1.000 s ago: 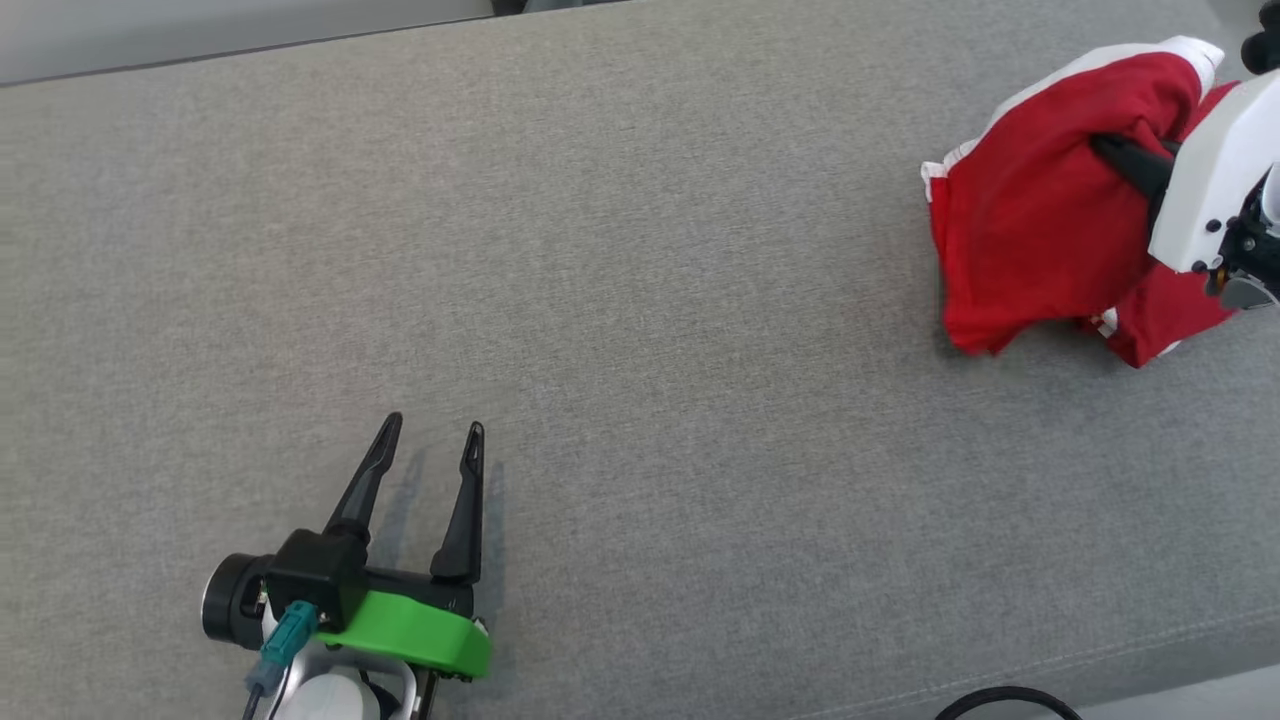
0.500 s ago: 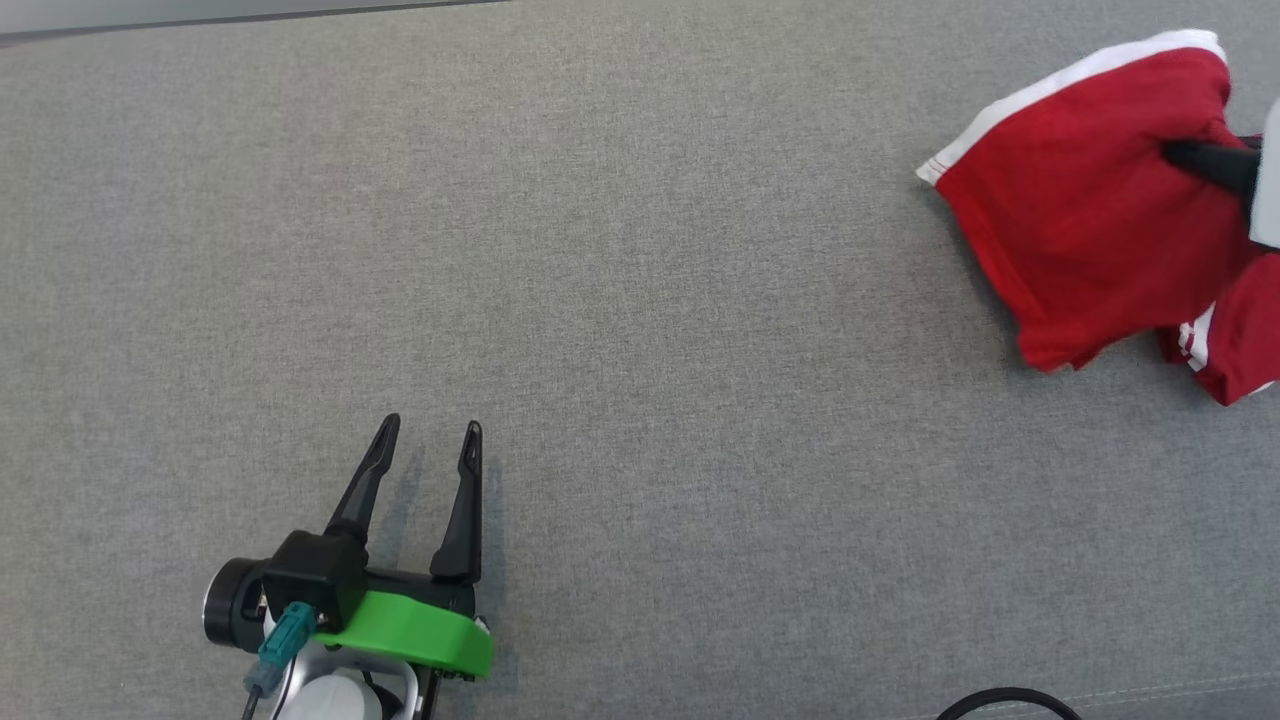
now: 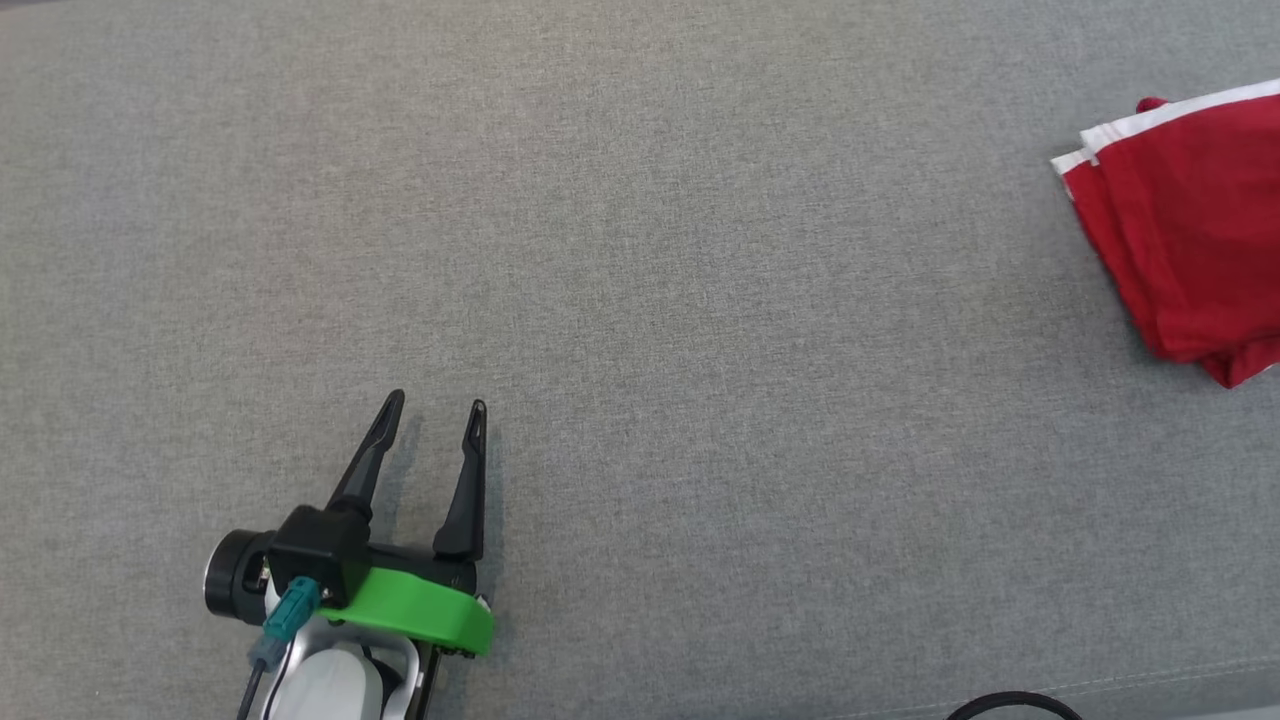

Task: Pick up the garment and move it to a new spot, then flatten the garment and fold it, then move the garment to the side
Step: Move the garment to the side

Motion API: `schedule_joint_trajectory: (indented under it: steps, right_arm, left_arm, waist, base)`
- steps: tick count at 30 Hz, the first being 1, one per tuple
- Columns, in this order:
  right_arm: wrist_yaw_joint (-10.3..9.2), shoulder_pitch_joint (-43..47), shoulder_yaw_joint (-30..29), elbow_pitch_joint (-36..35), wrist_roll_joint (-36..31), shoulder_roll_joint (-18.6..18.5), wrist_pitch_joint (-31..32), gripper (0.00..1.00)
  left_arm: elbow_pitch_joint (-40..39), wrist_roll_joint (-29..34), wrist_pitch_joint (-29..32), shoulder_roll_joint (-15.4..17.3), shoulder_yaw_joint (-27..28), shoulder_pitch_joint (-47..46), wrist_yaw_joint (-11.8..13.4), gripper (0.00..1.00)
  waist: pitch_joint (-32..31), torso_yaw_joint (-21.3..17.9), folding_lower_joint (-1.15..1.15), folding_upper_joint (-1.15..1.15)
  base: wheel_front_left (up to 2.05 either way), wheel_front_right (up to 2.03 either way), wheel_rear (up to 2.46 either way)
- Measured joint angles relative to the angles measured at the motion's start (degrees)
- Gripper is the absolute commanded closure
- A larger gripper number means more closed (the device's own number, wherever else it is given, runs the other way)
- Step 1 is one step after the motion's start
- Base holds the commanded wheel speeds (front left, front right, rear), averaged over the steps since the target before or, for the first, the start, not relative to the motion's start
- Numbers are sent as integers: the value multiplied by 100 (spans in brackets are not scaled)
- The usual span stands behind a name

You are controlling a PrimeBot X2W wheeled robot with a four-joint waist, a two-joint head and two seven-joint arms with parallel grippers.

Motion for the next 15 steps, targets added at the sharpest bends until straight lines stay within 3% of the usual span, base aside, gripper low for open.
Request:
schedule_joint_trajectory:
  steps: [5, 8, 9, 10, 11, 15]
  right_arm:
    - [4, 333, 168, 294, -580, -242, -922, 100]
    - [3, 545, 167, 583, -837, -148, -1466, 100]
    - [7, 606, 156, 664, -1001, -124, -1726, 95]
    - [4, 631, 89, 880, -1262, -107, -2148, 35]
    - [5, 659, 42, 1009, -1429, -98, -2332, 0]
    - [4, 683, -57, 1337, -1691, 41, -2715, 0]
  left_arm:
    - [60, 3, 0, 0, -15, -65, -38, 0]
    - [88, -18, 0, -1, -18, -82, -43, 0]
    - [96, -26, 1, 0, -12, -82, -43, 0]
    - [104, -31, 1, 1, 7, -82, -43, 0]
    - [109, -36, 1, 0, 16, -82, -43, 0]
    - [112, -38, 1, 0, 49, -80, -43, 0]
  waist:
    - [61, 57, 0, 0]
    - [99, 106, 0, 0]
    - [113, 117, 0, 0]
    - [151, 133, 0, -1]
    - [165, 140, 0, 0]
    - [184, 144, 0, 0]
  base:
    - [0, 0, 0]
    - [0, 0, 0]
    - [0, 0, 0]
    - [0, 0, 0]
    - [0, 0, 0]
    - [0, 0, 0]
